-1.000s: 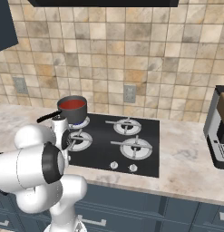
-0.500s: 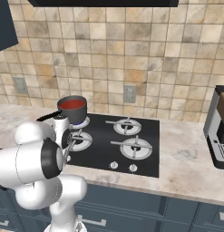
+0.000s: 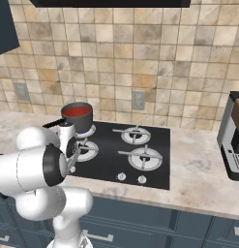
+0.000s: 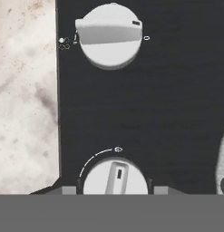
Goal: Wait until the marinara sauce is simmered to a deep red color and then turn off the stove.
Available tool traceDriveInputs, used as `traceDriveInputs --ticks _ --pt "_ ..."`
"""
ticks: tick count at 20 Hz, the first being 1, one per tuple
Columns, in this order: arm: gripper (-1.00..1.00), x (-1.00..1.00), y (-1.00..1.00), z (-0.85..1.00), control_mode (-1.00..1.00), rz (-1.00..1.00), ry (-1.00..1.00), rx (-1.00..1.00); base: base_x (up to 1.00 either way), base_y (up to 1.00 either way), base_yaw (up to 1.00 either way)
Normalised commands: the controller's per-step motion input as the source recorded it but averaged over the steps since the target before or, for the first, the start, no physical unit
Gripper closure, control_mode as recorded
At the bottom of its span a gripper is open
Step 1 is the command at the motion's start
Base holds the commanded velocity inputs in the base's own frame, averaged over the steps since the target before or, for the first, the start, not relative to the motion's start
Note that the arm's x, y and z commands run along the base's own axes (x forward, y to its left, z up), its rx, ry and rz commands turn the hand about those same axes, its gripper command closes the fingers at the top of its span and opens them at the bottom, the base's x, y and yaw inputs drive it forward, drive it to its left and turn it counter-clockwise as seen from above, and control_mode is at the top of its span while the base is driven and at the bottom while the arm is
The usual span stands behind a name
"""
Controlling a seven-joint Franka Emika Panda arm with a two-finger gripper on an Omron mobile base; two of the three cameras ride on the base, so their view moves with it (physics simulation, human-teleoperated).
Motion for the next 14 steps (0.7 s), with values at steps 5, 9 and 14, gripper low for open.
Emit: traceDriveInputs --ticks 5,9,14 --pt "1.0 0.0 -0.13 -0.15 -1.0 -0.24 0.06 0.0 0.0 0.0 0.0" --pt "1.0 0.0 -0.11 -0.18 -1.0 -0.24 0.04 0.0 0.0 0.0 0.0" --pt "1.0 -0.12 -0.04 -0.15 -1.0 -0.25 0.01 0.0 0.0 0.0 0.0"
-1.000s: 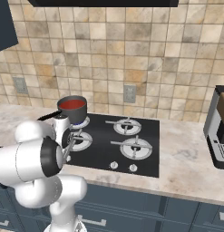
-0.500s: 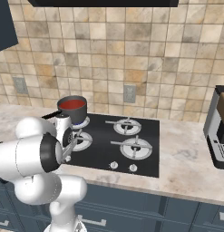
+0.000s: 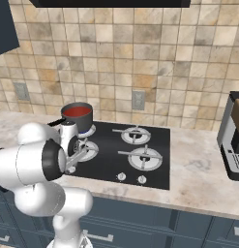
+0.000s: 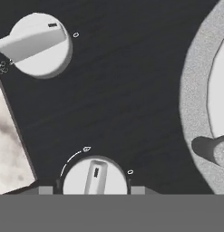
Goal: Wait until the marinara sauce is simmered to a deep red color and then turn off the stove.
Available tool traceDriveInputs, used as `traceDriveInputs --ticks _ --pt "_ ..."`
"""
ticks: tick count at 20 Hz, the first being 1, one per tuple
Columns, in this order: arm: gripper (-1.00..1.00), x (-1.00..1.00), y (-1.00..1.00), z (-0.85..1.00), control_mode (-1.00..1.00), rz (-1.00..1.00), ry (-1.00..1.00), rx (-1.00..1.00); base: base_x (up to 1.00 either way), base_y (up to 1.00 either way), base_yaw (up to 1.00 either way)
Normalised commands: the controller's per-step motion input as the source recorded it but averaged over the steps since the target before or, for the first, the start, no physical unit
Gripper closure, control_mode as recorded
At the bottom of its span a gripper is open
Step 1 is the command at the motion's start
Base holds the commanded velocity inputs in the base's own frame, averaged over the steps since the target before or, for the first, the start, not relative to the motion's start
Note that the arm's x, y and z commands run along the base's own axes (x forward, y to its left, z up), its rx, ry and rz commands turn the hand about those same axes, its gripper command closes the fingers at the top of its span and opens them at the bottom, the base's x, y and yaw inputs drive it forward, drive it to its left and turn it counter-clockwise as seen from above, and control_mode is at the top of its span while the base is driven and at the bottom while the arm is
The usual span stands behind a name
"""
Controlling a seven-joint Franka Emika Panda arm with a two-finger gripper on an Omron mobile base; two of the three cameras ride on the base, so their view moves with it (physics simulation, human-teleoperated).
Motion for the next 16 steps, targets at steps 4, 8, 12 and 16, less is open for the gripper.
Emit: traceDriveInputs --ticks 4,8,12,16 --pt "1.0 -0.21 0.0 -0.13 -1.0 -0.27 0.0 0.0 0.0 0.0 0.0" --pt "1.0 -0.17 0.0 -0.18 -1.0 -0.27 0.0 0.0 0.0 0.0 0.0" --pt "1.0 -0.07 0.0 -0.16 -1.0 -0.27 0.0 0.0 0.0 0.0 0.0" --pt "1.0 -0.03 0.0 -0.12 -1.0 -0.27 0.0 0.0 0.0 0.0 0.0"
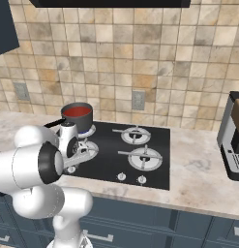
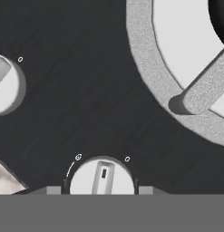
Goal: Wait until the marinara sauce is simmered to a deep red color and then turn off the stove.
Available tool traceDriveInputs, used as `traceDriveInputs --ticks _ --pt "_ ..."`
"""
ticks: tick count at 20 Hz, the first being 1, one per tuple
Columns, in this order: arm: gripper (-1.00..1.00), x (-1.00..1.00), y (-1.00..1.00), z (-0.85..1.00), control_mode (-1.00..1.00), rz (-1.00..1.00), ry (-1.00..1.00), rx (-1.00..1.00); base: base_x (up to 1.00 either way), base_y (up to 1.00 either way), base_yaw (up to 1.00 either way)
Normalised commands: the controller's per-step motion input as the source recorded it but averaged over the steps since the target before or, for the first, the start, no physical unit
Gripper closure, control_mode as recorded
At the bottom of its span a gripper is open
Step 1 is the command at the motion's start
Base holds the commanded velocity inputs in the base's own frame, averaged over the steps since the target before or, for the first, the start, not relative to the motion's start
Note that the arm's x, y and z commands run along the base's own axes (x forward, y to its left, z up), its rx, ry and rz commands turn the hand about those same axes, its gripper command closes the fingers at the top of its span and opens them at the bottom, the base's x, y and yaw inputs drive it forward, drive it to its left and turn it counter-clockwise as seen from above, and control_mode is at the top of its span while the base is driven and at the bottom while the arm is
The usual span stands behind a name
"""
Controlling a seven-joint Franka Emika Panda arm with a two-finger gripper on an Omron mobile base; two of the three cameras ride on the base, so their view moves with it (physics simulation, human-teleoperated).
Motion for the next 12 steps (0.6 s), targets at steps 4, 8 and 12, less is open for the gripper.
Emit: traceDriveInputs --ticks 4,8,12 --pt "1.0 -0.02 0.0 -0.12 -1.0 -0.27 0.0 0.0 0.0 0.0 0.0" --pt "1.0 -0.05 0.0 -0.12 -1.0 -0.27 0.0 0.0 0.0 0.0 0.0" --pt "1.0 -0.06 0.0 -0.13 -1.0 -0.27 0.0 0.0 0.0 0.0 0.0"
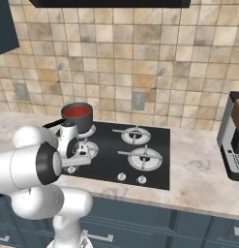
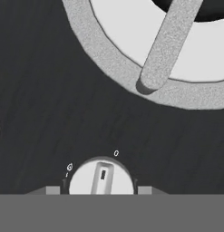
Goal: Wait until the marinara sauce is simmered to a deep red color and then turn off the stove.
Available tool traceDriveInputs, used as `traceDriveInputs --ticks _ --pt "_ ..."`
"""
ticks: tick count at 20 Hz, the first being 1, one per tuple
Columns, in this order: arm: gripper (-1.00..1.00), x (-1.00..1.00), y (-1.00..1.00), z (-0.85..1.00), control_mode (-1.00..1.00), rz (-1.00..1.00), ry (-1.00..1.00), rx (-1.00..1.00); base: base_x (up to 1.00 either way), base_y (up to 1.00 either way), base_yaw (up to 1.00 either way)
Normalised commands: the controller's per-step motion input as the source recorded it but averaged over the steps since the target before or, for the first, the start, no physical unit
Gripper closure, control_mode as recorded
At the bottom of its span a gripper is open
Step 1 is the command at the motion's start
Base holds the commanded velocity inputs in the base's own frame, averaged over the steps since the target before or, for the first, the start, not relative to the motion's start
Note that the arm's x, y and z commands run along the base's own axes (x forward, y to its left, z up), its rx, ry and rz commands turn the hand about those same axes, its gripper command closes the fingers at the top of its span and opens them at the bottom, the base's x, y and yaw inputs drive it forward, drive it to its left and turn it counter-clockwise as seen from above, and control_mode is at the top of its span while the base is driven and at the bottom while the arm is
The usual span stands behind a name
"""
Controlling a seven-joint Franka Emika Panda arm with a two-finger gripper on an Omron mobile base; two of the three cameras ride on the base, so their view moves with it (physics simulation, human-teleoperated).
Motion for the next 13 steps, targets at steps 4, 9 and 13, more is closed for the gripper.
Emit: traceDriveInputs --ticks 4,9,13 --pt "1.0 -0.07 0.0 -0.14 -1.0 -0.28 0.0 0.0 0.0 0.0 0.0" --pt "1.0 -0.09 0.0 -0.12 -1.0 -0.28 0.0 0.0 0.0 0.0 0.0" --pt "1.0 -0.1 0.0 -0.11 -1.0 -0.27 0.0 0.0 0.0 0.0 0.0"
